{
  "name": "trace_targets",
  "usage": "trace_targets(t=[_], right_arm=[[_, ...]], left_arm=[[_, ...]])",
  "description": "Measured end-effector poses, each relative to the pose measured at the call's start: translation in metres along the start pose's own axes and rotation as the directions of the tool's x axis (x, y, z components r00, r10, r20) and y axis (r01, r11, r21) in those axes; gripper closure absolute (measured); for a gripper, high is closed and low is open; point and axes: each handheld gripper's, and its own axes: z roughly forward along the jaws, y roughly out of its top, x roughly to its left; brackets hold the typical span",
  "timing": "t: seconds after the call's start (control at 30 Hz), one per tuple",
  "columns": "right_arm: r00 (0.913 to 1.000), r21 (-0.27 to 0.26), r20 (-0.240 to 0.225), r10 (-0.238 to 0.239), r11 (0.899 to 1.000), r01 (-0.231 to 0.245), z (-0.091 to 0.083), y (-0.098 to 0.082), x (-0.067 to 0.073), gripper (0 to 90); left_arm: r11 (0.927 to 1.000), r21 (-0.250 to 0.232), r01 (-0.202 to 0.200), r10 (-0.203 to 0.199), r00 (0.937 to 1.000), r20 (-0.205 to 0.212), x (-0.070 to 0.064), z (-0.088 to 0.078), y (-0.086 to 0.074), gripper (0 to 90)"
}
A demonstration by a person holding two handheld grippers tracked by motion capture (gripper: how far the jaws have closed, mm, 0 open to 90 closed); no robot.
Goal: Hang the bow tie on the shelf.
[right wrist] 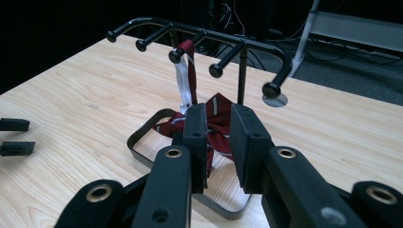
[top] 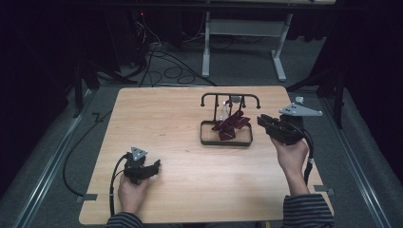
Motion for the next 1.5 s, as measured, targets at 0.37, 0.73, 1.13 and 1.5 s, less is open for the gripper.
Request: trace_targets(t=[0.37, 0.73, 1.13, 1.5], right_arm=[[0.9992, -0.014, 0.04, 0.001, 1.0, 0.0, -0.007, -0.014, 0.004, 77.3], [0.9989, -0.012, 0.033, 0.032, 0.999, -0.032, -0.005, -0.042, 0.011, 75.6], [0.9994, -0.031, 0.007, 0.035, 0.999, -0.035, -0.015, -0.071, 0.003, 73.9], [0.9975, -0.01, 0.01, 0.07, 0.997, -0.07, -0.009, -0.1, -0.008, 73.5]], left_arm=[[1.0, 0.0, -0.002, 0.002, 1.0, 0.003, 0.0, -0.001, -0.001, 29.9], [1.0, 0.003, -0.007, 0.007, 1.0, 0.004, 0.0, -0.001, -0.001, 29.8], [1.0, 0.0, -0.004, 0.004, 1.0, -0.003, -0.001, 0.0, 0.0, 30.3], [1.0, 0.002, -0.006, 0.006, 1.0, 0.0, -0.001, 0.0, 0.0, 29.7]])
